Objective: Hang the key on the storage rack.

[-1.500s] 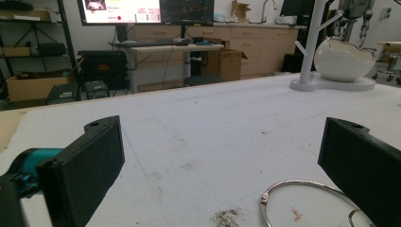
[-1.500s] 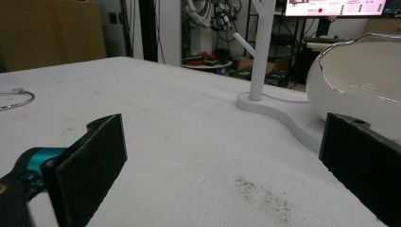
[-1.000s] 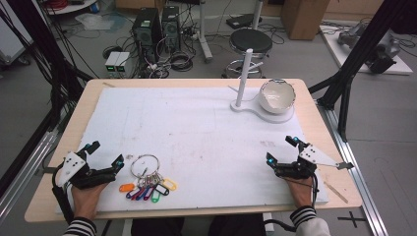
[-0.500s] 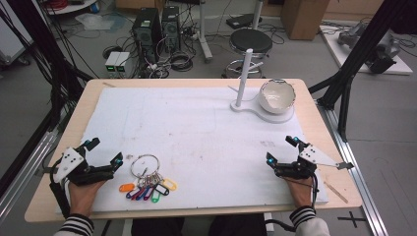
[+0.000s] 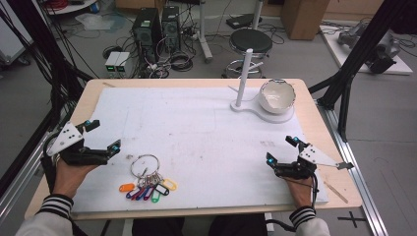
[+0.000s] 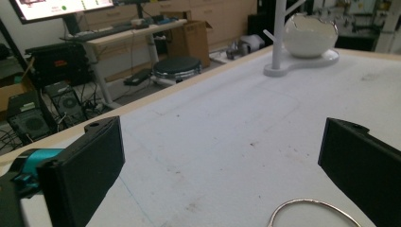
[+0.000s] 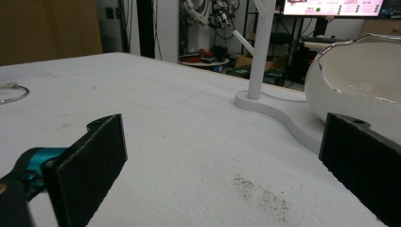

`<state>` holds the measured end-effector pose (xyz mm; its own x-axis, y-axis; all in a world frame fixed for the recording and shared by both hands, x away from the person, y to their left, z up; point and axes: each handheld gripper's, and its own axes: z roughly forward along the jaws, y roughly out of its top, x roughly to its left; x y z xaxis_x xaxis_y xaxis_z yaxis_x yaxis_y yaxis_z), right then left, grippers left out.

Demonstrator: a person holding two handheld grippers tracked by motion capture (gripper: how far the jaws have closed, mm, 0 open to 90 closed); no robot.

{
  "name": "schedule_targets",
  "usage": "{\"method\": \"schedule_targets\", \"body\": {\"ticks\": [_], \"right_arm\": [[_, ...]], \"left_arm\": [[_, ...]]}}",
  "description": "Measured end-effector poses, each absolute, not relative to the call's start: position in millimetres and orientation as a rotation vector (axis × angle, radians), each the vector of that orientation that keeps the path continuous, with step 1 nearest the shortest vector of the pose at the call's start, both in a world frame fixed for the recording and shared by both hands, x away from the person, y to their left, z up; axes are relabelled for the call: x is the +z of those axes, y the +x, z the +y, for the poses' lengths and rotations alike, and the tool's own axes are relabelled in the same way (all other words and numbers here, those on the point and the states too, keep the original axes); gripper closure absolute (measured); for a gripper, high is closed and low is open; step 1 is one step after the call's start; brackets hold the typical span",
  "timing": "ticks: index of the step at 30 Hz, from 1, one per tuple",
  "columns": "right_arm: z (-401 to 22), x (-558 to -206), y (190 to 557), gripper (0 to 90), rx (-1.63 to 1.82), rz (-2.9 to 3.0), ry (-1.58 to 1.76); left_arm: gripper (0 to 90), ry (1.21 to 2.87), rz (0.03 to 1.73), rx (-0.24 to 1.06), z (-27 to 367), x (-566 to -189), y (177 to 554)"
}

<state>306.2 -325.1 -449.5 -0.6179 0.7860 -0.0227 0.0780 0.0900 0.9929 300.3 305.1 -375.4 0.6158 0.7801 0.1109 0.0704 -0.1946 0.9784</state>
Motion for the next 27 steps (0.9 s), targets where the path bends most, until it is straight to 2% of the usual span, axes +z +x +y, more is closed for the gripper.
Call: {"method": "schedule_targets", "body": {"ticks": [9,17,27], "right_arm": [[-325,-450,306,1.2,1.575,1.795,0.852],[-325,-450,306,1.2,1.576,1.795,0.850],[-325,-450,306,1.1,1.576,1.794,0.851]], "left_arm": [[1.7,1.828,0.630,0.663,294,-351,320],[1.7,2.047,0.545,0.594,279,-330,338],[1.7,2.267,0.466,0.493,253,-323,361]]}}
